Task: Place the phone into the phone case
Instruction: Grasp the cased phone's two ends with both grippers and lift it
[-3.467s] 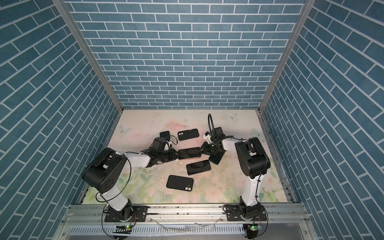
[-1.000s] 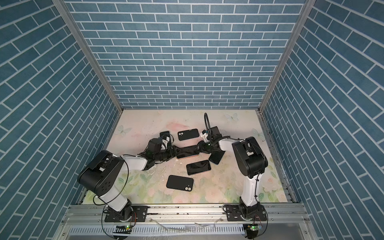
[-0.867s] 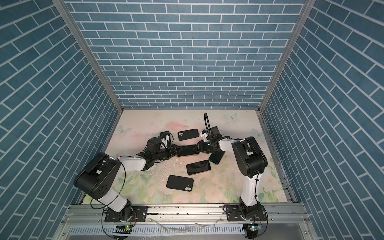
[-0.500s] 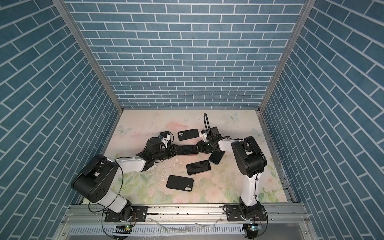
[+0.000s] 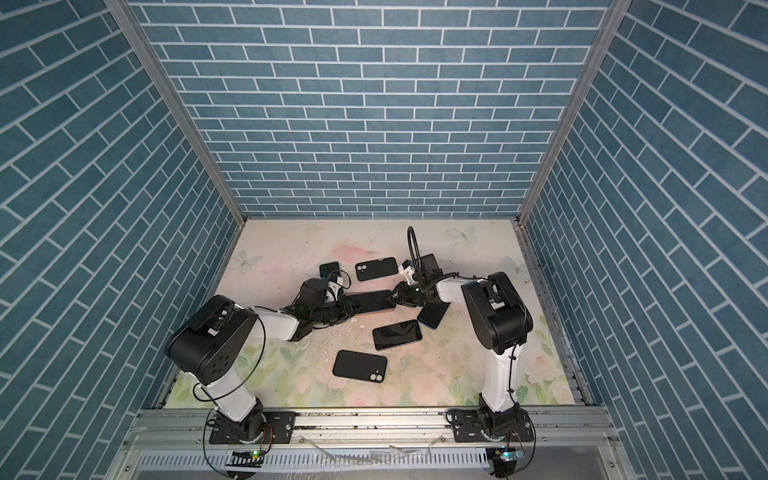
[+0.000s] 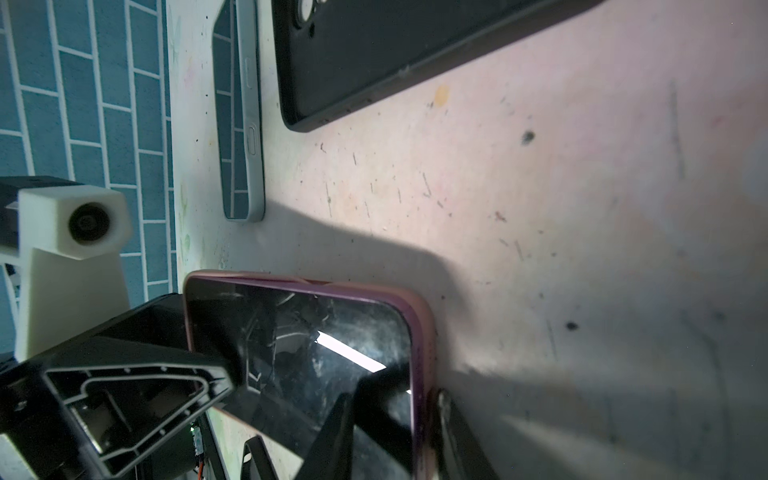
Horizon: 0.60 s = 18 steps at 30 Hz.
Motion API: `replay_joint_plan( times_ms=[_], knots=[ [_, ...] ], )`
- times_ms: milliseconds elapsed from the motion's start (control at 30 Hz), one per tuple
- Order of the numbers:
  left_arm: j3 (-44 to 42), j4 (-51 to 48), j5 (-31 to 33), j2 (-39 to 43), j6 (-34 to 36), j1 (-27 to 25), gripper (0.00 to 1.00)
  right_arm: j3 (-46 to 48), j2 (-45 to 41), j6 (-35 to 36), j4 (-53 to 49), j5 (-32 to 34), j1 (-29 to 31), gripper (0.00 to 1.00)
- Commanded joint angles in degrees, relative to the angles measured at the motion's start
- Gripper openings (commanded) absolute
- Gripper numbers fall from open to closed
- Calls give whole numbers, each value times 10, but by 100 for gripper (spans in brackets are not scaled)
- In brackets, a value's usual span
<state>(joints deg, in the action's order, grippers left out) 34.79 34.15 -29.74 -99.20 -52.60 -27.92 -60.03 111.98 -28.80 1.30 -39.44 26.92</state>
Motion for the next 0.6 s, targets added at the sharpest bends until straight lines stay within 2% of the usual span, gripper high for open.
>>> replay_joint_plan(
  times_ms=[0, 167, 367, 567],
  knots=[
    [13, 37, -8, -9, 6, -7, 28, 29, 36, -6, -53, 12, 12, 32],
    [13, 64, -13, -23, -9, -7, 18, 30, 30, -13, -46, 8, 11, 33],
    [-4, 95, -13, -16, -20, -7, 7, 34, 4, -28, -29, 0, -2, 40],
    [2, 68, -20, 29, 9, -6, 2, 50, -85, -33, -15, 14, -56, 42]
  ],
)
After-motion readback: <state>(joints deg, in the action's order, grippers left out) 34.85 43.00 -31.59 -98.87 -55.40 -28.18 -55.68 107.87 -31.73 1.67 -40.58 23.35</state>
